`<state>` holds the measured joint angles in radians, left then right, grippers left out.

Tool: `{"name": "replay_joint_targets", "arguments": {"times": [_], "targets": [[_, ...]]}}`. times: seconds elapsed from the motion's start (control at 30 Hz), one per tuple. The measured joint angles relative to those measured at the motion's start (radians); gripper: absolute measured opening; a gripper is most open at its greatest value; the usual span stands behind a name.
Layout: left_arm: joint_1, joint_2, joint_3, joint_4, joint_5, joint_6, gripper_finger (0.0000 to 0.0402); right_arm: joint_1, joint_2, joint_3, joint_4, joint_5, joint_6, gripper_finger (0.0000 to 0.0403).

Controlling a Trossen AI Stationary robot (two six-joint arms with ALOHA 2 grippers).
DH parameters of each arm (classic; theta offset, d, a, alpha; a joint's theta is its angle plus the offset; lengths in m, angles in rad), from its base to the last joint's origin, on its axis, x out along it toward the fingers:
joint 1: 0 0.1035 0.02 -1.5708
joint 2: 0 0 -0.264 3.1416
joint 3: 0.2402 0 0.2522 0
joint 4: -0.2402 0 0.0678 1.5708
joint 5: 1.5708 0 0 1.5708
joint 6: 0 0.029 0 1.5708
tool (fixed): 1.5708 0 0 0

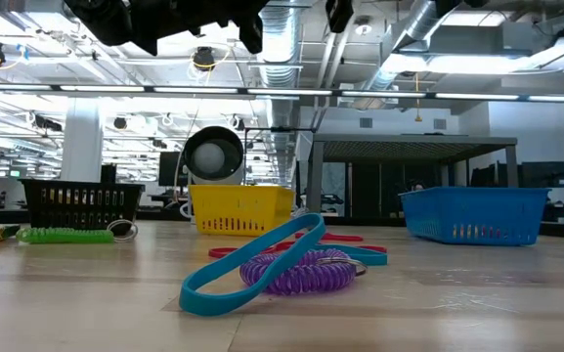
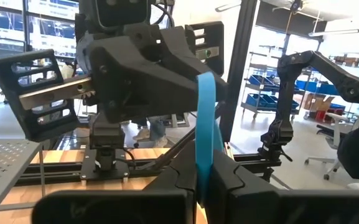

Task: Pick & Place Office Desk Supplies
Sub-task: Put the top right blue rubber band into the yellow basket

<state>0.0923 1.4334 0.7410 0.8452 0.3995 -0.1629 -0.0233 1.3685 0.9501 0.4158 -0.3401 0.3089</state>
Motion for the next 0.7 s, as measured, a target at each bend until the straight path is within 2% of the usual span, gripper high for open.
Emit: {"name": "replay_joint_targets", "arguments": {"times": [0.23,0.33,0.43,0.57,0.7], "targets": [[0.039,0.000,0.000,-0.036,-0.001,-0.002,0.0000,-0.045,-0.017,-0.001,-0.036,-0.026,0.079,0.0199],[0.061,0.000,0.000,-0.067,-0.002,-0.002,0.0000,-0.067,-0.048,-0.001,-0.067,-0.025,0.088,0.0232],[0.080,0.000,0.000,-0.097,-0.003,-0.001,0.0000,-0.082,-0.085,-0.001,-0.088,-0.022,0.085,0.0240],[0.113,0.000,0.000,-0.183,-0.007,0.003,0.0000,-0.101,-0.138,-0.001,-0.158,-0.022,0.076,0.0230],[0.135,0.000,0.000,-0.337,-0.091,0.038,0.0000,-0.111,-0.188,-0.001,-0.277,-0.021,0.073,0.0212]]}}
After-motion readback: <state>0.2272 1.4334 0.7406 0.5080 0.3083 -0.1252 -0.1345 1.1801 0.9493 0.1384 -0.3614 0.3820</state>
